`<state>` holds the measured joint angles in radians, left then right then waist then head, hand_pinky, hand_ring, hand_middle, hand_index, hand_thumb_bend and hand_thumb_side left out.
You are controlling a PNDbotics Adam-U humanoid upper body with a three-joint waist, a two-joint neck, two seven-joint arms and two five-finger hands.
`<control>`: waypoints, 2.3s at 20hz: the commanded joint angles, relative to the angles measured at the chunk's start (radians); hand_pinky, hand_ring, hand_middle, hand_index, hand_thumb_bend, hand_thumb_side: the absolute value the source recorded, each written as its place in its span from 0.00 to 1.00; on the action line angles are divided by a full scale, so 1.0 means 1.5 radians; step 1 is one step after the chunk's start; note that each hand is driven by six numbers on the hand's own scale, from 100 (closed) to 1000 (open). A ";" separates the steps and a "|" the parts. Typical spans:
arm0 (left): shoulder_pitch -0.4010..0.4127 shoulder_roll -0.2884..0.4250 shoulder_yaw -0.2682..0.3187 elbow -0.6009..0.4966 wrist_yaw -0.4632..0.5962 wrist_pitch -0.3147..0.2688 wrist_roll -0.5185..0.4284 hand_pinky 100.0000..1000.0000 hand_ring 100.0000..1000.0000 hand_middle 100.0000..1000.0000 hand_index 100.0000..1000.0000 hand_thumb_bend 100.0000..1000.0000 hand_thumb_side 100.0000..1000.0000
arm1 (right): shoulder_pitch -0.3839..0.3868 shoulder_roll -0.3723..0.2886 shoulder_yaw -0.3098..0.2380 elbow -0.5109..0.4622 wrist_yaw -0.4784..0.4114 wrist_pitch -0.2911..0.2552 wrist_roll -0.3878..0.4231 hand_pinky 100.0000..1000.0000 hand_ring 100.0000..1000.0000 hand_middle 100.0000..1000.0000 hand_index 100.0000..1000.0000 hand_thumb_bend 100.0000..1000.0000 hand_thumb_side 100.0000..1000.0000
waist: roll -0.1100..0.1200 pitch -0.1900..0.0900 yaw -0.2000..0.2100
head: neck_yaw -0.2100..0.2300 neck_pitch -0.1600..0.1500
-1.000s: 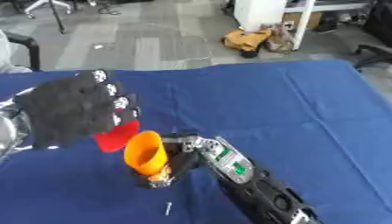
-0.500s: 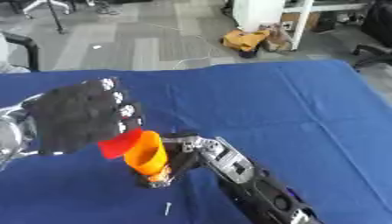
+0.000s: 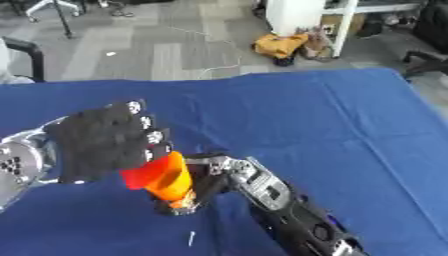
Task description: Pour the contents of one cup into another cup.
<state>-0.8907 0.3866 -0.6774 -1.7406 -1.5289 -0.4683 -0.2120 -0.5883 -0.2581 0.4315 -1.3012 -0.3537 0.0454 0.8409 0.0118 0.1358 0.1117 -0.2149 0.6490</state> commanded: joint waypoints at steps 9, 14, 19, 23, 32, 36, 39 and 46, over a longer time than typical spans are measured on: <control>-0.001 0.066 0.104 -0.131 0.193 0.123 -0.045 0.25 0.25 0.24 0.66 0.35 0.00 | -0.018 -0.041 -0.092 0.074 0.130 -0.187 -0.180 0.28 0.68 0.21 0.42 0.18 0.14 | 0.008 -0.015 0.005 | -0.003 -0.001; 0.017 0.081 0.134 -0.171 0.246 0.154 -0.058 0.24 0.25 0.23 0.65 0.32 0.00 | -0.022 -0.059 -0.167 0.171 0.274 -0.316 -0.355 0.37 0.77 0.26 0.46 0.29 0.22 | 0.010 -0.016 0.004 | -0.002 0.000; 0.036 0.082 0.147 -0.173 0.265 0.171 -0.049 0.23 0.25 0.23 0.65 0.29 0.00 | -0.022 -0.067 -0.203 0.222 0.415 -0.389 -0.476 0.74 1.00 0.70 0.85 0.68 0.60 | 0.008 -0.017 0.003 | -0.001 0.001; 0.049 0.083 0.155 -0.173 0.274 0.185 -0.043 0.22 0.24 0.23 0.65 0.27 0.00 | -0.018 -0.066 -0.213 0.243 0.462 -0.414 -0.503 0.78 1.00 0.76 0.89 0.78 0.59 | 0.008 -0.016 0.003 | 0.000 0.002; 0.098 0.076 0.193 -0.161 0.360 0.279 -0.007 0.12 0.21 0.21 0.62 0.07 0.00 | 0.013 -0.097 -0.255 0.247 0.435 -0.404 -0.546 0.75 1.00 0.73 0.87 0.74 0.66 | 0.003 -0.016 -0.002 | 0.007 0.003; 0.135 0.051 0.222 -0.121 0.504 0.369 0.081 0.04 0.17 0.19 0.60 0.00 0.00 | 0.044 -0.123 -0.295 0.214 0.351 -0.371 -0.575 0.73 1.00 0.72 0.86 0.74 0.67 | -0.002 -0.017 -0.009 | 0.012 0.002; 0.158 0.027 0.234 -0.082 0.626 0.403 0.169 0.02 0.16 0.18 0.58 0.00 0.03 | 0.065 -0.139 -0.327 0.180 0.286 -0.347 -0.592 0.70 1.00 0.69 0.85 0.73 0.67 | -0.006 -0.016 -0.013 | 0.017 0.001; 0.185 -0.025 0.205 0.070 0.873 0.366 0.257 0.10 0.23 0.26 0.60 0.00 0.16 | 0.096 -0.151 -0.384 0.067 0.156 -0.302 -0.640 0.69 1.00 0.68 0.84 0.69 0.67 | -0.013 -0.013 -0.028 | 0.031 0.000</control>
<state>-0.6037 0.3546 -0.3677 -1.6649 -0.2737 0.0943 0.1585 -0.4339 -0.4459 -0.1244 -1.1491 -0.0839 -0.4173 -0.1074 -0.0066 0.1277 0.0693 -0.1740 0.6496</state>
